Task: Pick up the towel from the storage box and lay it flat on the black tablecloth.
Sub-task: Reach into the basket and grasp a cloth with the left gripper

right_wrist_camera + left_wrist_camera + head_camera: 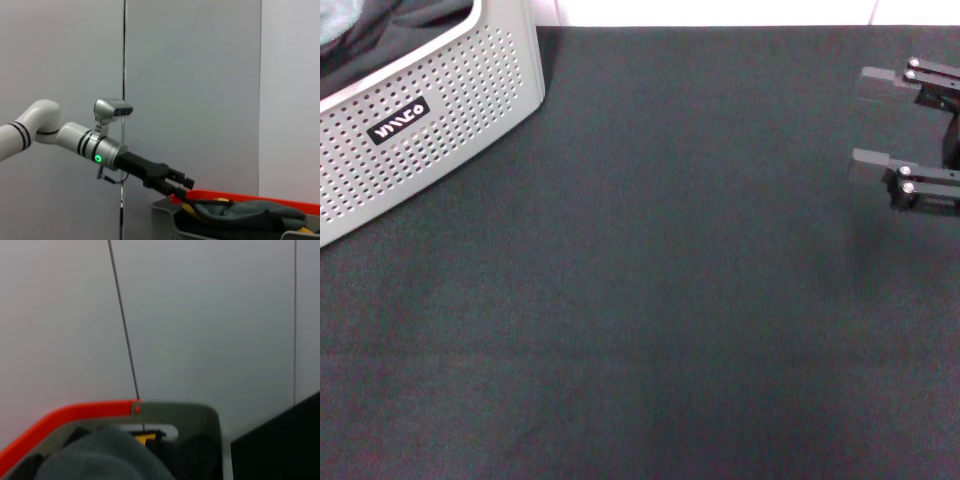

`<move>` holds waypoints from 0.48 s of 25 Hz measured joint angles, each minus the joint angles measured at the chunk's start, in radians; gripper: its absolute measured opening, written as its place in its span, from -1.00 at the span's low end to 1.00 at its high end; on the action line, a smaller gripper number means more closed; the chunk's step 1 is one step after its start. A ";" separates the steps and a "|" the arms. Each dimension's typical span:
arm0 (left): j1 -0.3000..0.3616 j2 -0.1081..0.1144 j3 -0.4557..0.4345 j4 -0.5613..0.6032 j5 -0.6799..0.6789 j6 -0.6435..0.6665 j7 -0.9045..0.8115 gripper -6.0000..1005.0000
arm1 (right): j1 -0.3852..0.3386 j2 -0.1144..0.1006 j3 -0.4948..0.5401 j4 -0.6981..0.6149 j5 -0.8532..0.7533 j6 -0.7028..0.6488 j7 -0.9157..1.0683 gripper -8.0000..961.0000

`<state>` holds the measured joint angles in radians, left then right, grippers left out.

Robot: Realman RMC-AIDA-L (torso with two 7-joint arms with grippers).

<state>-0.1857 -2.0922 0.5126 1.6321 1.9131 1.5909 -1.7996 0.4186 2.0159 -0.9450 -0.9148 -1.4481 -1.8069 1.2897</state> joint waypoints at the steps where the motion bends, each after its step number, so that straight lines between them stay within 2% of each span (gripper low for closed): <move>1: -0.002 -0.001 0.000 -0.007 0.009 0.000 0.005 0.43 | 0.000 0.000 0.000 0.000 0.000 0.000 0.000 0.45; 12: -0.012 -0.002 0.001 -0.070 0.035 -0.045 0.085 0.41 | 0.020 -0.002 0.000 0.027 0.000 -0.003 -0.001 0.45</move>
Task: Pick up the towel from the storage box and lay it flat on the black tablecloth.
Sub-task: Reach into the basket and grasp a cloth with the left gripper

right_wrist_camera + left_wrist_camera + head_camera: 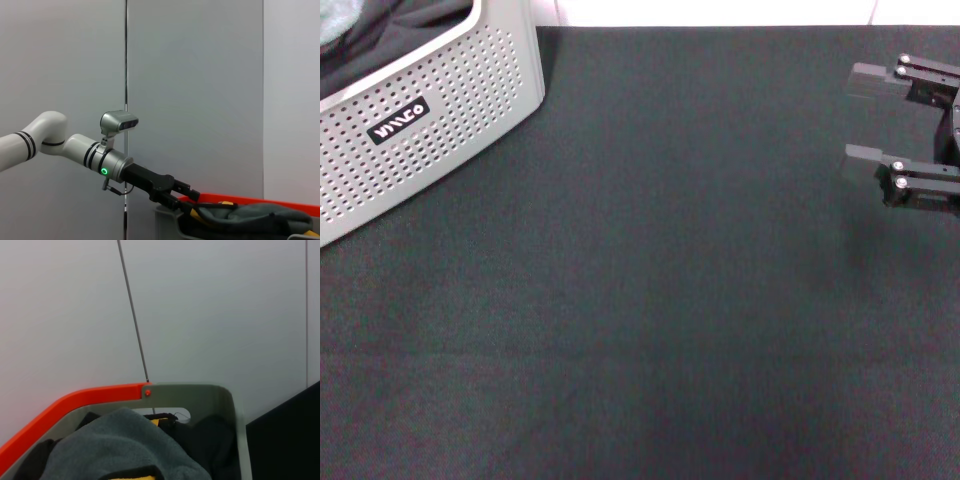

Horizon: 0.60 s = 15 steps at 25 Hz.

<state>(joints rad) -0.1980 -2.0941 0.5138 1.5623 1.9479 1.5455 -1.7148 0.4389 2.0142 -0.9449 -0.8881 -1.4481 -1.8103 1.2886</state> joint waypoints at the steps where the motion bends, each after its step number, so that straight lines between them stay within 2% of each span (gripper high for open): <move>1: 0.001 0.000 0.000 0.000 0.003 -0.004 0.001 0.41 | -0.001 0.000 0.000 0.000 0.000 -0.001 0.000 0.45; 15: 0.005 0.003 -0.006 -0.034 0.008 -0.009 0.030 0.38 | -0.008 0.001 0.000 0.000 0.006 -0.021 0.002 0.43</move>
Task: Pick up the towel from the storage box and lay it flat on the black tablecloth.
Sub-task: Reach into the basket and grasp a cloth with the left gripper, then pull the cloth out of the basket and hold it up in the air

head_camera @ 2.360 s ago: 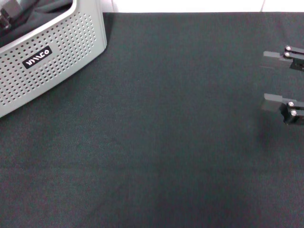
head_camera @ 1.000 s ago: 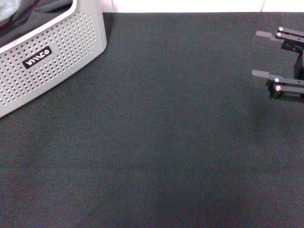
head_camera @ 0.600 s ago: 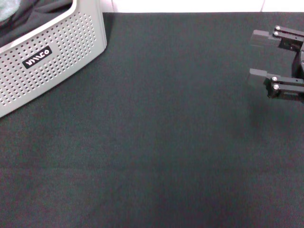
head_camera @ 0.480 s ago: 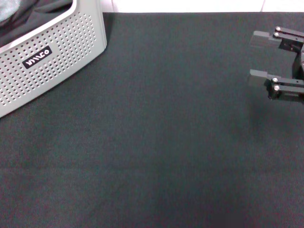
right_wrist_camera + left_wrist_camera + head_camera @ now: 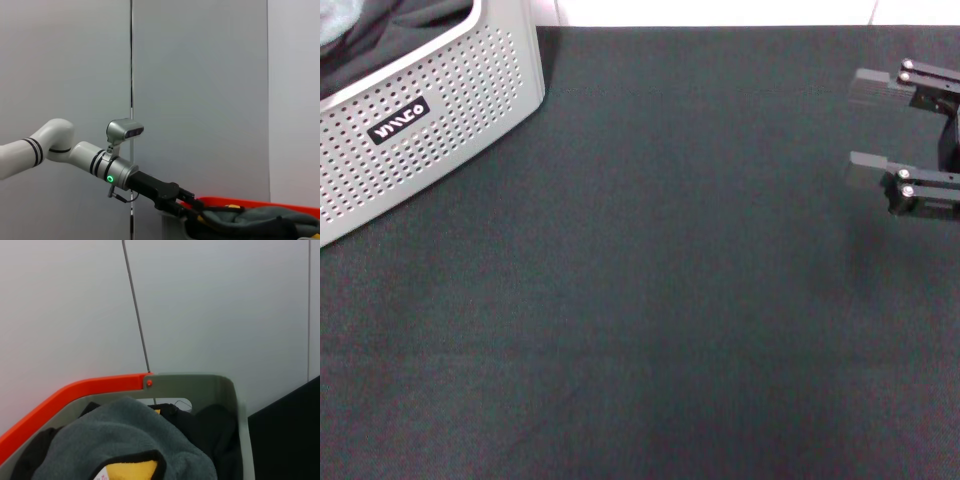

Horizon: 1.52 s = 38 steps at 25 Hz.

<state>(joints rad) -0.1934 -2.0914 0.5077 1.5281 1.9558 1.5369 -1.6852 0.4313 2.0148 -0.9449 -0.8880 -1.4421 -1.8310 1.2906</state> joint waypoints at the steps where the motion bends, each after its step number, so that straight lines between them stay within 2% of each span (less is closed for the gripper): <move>1: 0.000 0.000 -0.001 -0.003 0.000 0.000 0.002 0.38 | 0.000 0.000 0.000 0.000 0.000 -0.003 0.000 0.43; 6: 0.001 0.000 -0.003 -0.016 0.000 -0.020 0.004 0.37 | 0.000 0.001 0.000 0.000 0.000 -0.012 0.003 0.43; 11: 0.005 -0.001 -0.003 -0.028 0.000 -0.028 0.023 -0.09 | -0.002 0.001 0.000 0.000 0.002 -0.030 0.003 0.43; 14: 0.006 -0.001 -0.003 -0.037 0.000 -0.028 0.046 -0.50 | -0.003 0.001 0.000 0.000 0.003 -0.034 0.004 0.42; 24: 0.006 -0.008 0.003 -0.052 -0.041 -0.067 0.087 -0.79 | -0.016 0.002 0.000 -0.009 0.006 -0.060 0.006 0.42; 31: 0.010 -0.005 0.006 -0.155 -0.308 -0.047 0.170 -0.94 | -0.017 0.002 0.002 -0.003 0.018 -0.068 0.006 0.41; 34: 0.008 -0.001 0.001 -0.209 -0.438 -0.011 0.152 -0.95 | -0.017 0.002 0.002 -0.002 0.019 -0.068 0.006 0.41; 38: 0.018 -0.001 -0.001 -0.222 -0.609 0.100 0.094 -0.95 | -0.017 0.002 0.009 -0.002 0.020 -0.068 0.003 0.41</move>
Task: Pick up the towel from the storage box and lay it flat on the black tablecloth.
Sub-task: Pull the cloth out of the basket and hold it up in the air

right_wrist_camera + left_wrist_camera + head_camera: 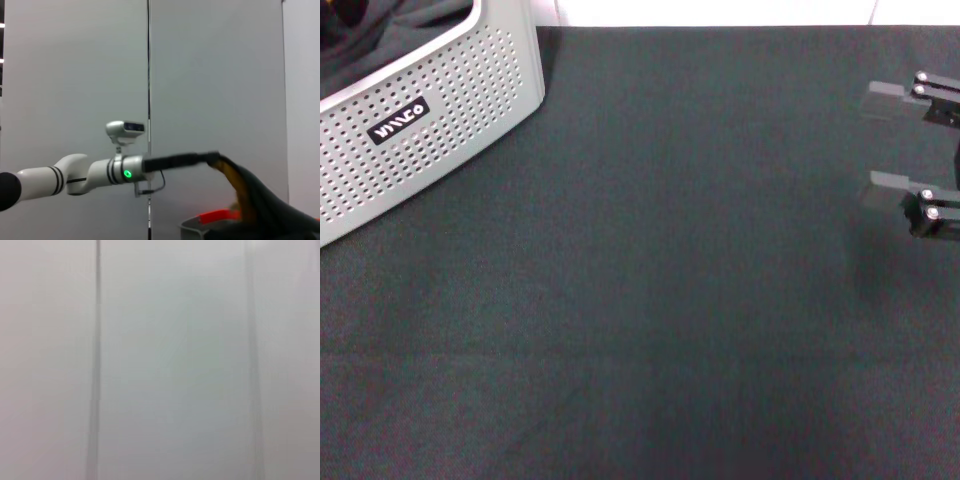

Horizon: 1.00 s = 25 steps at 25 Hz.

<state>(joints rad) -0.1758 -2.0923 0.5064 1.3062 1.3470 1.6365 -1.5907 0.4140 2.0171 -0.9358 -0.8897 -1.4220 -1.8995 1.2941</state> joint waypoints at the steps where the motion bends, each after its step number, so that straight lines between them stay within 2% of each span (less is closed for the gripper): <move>1: 0.003 0.000 0.000 0.005 -0.043 0.040 -0.022 -0.95 | 0.000 0.000 0.002 0.000 0.000 0.000 0.000 0.41; 6: 0.024 0.001 -0.001 0.045 -0.256 0.195 -0.114 -0.96 | 0.000 0.000 0.003 0.000 0.000 0.000 -0.004 0.40; 13: 0.045 0.002 0.009 0.057 -0.483 0.242 -0.232 -0.96 | 0.008 0.004 -0.003 0.002 0.014 0.000 -0.005 0.40; 17: 0.045 0.002 0.022 0.051 -0.504 0.245 -0.263 -0.96 | 0.016 0.006 -0.017 0.003 0.020 -0.002 -0.006 0.39; 23: 0.044 0.001 0.090 0.017 -0.497 0.247 -0.256 -0.96 | 0.028 0.008 -0.061 0.015 0.039 -0.004 -0.015 0.39; 25: 0.043 0.000 0.160 -0.043 -0.487 0.248 -0.220 -0.96 | 0.029 0.009 -0.080 0.024 0.052 -0.004 -0.026 0.39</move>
<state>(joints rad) -0.1326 -2.0926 0.6660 1.2634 0.8603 1.8846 -1.8102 0.4433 2.0259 -1.0154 -0.8655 -1.3705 -1.9033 1.2678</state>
